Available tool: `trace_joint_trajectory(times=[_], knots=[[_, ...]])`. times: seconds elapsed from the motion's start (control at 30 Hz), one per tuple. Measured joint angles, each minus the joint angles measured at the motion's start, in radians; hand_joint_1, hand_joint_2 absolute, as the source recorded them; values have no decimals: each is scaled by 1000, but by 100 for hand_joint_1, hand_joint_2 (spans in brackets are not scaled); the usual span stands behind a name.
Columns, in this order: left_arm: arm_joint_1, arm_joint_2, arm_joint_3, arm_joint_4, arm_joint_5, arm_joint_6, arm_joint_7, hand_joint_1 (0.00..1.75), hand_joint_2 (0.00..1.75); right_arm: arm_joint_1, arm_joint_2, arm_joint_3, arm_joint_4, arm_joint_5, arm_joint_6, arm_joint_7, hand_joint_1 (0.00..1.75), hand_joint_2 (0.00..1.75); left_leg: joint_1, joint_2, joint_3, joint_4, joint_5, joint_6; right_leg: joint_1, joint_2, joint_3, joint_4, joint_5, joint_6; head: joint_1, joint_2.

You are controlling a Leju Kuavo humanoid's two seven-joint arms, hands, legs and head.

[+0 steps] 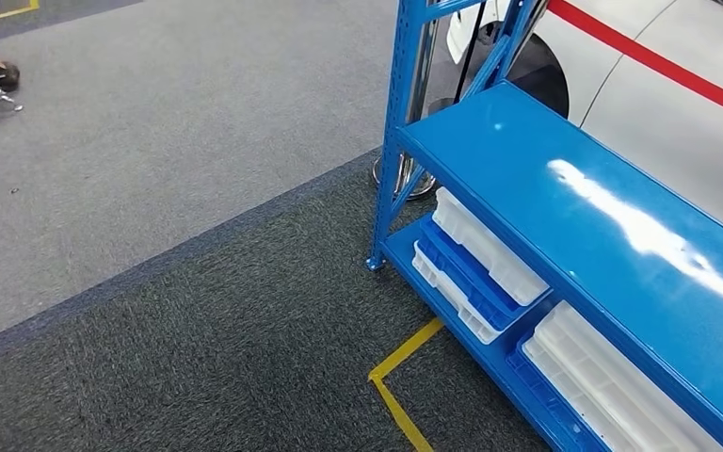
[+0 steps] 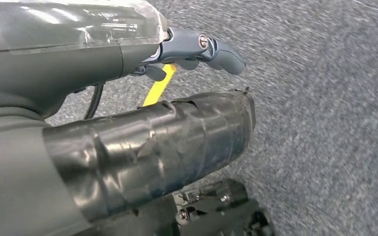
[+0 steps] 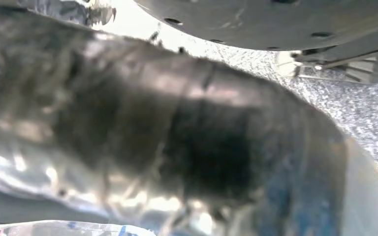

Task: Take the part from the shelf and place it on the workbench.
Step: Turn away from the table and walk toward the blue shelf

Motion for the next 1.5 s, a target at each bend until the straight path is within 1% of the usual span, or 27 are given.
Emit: trace_joint_trajectory(times=[0.07, 0.1, 0.17, 0.23, 0.27, 0.33, 0.4, 0.43, 0.47, 0.5, 0.57, 0.63, 0.7, 0.73, 0.77, 0.83, 0.9, 0.93, 0.97, 1.03, 1.1, 1.13, 1.23, 1.3, 1.37, 1.43, 1.5], knots=[[0, -1, 0, 0, 0, 0, 1, 0, 0, -2, 0, 0, 0, 0, 0, 1, 0, 0, -5, 17, 8, 1, -9, -11, 9, -31, 58, -112, 37, -14, 0, 0], [-1, -1, 0, 0, 1, 0, 2, 0, 0, -2, 0, 0, 0, -1, 0, 1, 0, 0, -7, 24, 11, 1, -12, -16, 14, -38, 68, -134, 38, -21, -1, 0], [-5, -1, 0, 0, 3, 0, 2, 0, 0, -1, 0, 0, 0, -2, 0, 0, 0, 0, -9, 40, 20, -3, -16, -27, 16, -23, 67, -138, 35, -32, -1, 0], [-9, -1, 0, 0, 5, 0, 1, 0, 0, 1, 0, -1, 0, -5, -1, -3, 0, 0, -6, 22, 22, 8, -30, -38, 11, -5, 70, -144, 39, -44, -1, 0], [-9, -1, 0, 0, 6, 0, 0, 0, 0, 0, 0, -1, 0, -6, -2, -5, 0, 0, -4, 0, 11, 36, -50, -42, 7, 4, 71, -147, 41, -50, -2, 0], [-7, -1, 0, 0, 8, 1, -3, 0, 0, -4, 0, -2, 0, -10, -4, -10, 0, 0, -1, -42, -43, 150, -113, -46, 6, 21, 72, -148, 42, -58, -2, 0], [-4, -1, 1, 0, 9, 1, -4, 0, 0, -6, 0, -2, 0, -13, -5, -15, 0, 0, -1, -51, -106, 269, -153, -47, 10, 44, 72, -145, 41, -62, -2, 0], [-3, -1, 1, 0, 9, 1, -5, 0, 0, -6, 0, -2, 0, -14, -5, -17, 0, 0, -2, -53, -120, 287, -145, -45, 11, 56, 72, -144, 40, -63, -2, 0], [-3, -1, 1, 0, 10, 1, -5, 0, 0, -6, 0, -2, 0, -14, -5, -17, 0, 0, -2, -55, -114, 261, -115, -42, 13, 69, 74, -142, 39, -63, -2, 0], [-4, -1, 1, 0, 10, 1, -5, 0, 0, -7, 0, -2, 0, -14, -5, -17, 0, 0, -2, -63, -93, 204, -72, -37, 14, 82, 77, -142, 38, -64, -2, 0], [-3, 0, 1, 0, 10, 1, -5, 0, 0, -9, 3, -3, 0, -15, -5, -17, 0, 0, -3, -111, -41, 70, -6, -24, 15, 105, 78, -140, 37, -60, -2, 0], [-4, 1, 2, 0, 10, 1, -6, 0, 0, -11, 7, -3, 1, -17, -4, -17, 0, 0, -5, -146, -19, 11, 10, -18, 10, 125, 71, -138, 38, -50, -2, 0], [-6, 0, 2, 0, 10, 2, -5, 0, 0, -11, 9, -4, 2, -18, -3, -17, 0, 0, -6, -132, -14, 1, 12, -16, 5, 145, 65, -139, 42, -36, -2, 0], [-7, 0, 2, 0, 10, 3, -5, 0, 0, -11, 10, -5, 3, -18, -3, -17, 0, 0, -4, -120, -10, -5, 16, -12, 6, 137, 63, -136, 40, -30, -2, 0], [-6, 0, 2, 0, 9, 4, -5, 0, 0, -11, 11, -6, 3, -18, -3, -17, 0, 0, -2, -108, -6, -13, 19, -8, 8, 118, 56, -121, 30, -24, -1, 0], [-5, 0, 2, 0, 9, 4, -5, 0, 0, -14, 11, -8, 3, -18, -2, -17, 0, 0, 1, -80, -1, -21, 21, 0, 7, 62, 14, -33, -21, -15, 2, 0], [-3, 1, 2, 0, 11, 4, -7, 0, 0, -15, 11, -9, 4, -15, -2, -14, 0, 0, 1, -51, 0, -21, 17, 3, -1, 36, -49, 90, -76, -5, 3, 0], [-3, 1, 2, 0, 11, 4, -8, 0, 0, -15, 11, -9, 4, -14, -1, -12, 0, 0, 1, -36, 1, -21, 15, 1, -5, 31, -66, 122, -81, -1, 3, 0], [-3, 1, 2, 0, 12, 4, -8, 0, 0, -14, 11, -9, 4, -14, -1, -9, 0, 0, 2, -23, 3, -20, 13, -1, -9, 26, -64, 118, -67, 2, 3, 0], [-3, 1, 2, 0, 12, 4, -9, 0, 0, -13, 10, -9, 4, -14, -2, -4, 0, 0, 3, -1, 11, -17, 5, -9, -14, 0, -3, 5, 0, 5, 3, 0], [-4, 1, 2, 0, 14, 4, -10, 0, 0, -14, 11, -10, 4, -14, -3, -3, 0, 0, -1, 17, 17, -13, -5, -23, -7, -41, 56, -108, 39, -4, 2, 0], [-5, 1, 2, 0, 15, 4, -10, 0, 0, -14, 11, -10, 5, -14, -3, -3, 0, 0, -4, 25, 20, -12, -10, -29, -4, -52, 67, -131, 41, -11, 2, 0], [-9, 1, 2, 0, 17, 4, -10, 0, 0, -12, 11, -10, 6, -14, -3, -2, 0, 0, -3, 42, 34, -14, -19, -47, -1, -28, 67, -137, 36, -32, 0, 0], [-10, 0, 2, 0, 17, 4, -10, 0, 0, -12, 11, -11, 6, -13, -2, -2, 0, 0, 1, 13, 24, 20, -48, -56, -4, -8, 70, -141, 38, -44, 0, 0], [-8, 0, 2, 0, 17, 4, -9, 0, 0, -13, 11, -11, 6, -13, -2, -2, 0, 0, 3, -31, -30, 133, -111, -58, -2, 12, 71, -143, 39, -53, -1, 0], [-4, 0, 2, 0, 17, 4, -6, 0, 0, -14, 11, -12, 6, -11, -1, -2, 0, 0, 3, -47, -93, 251, -150, -55, 3, 37, 72, -142, 38, -59, -1, 0], [-2, 0, 2, 0, 17, 3, -5, 0, 0, -14, 12, -12, 6, -7, -1, -2, 0, 0, 3, -53, -105, 252, -115, -50, 7, 64, 77, -141, 36, -61, -1, 0]])
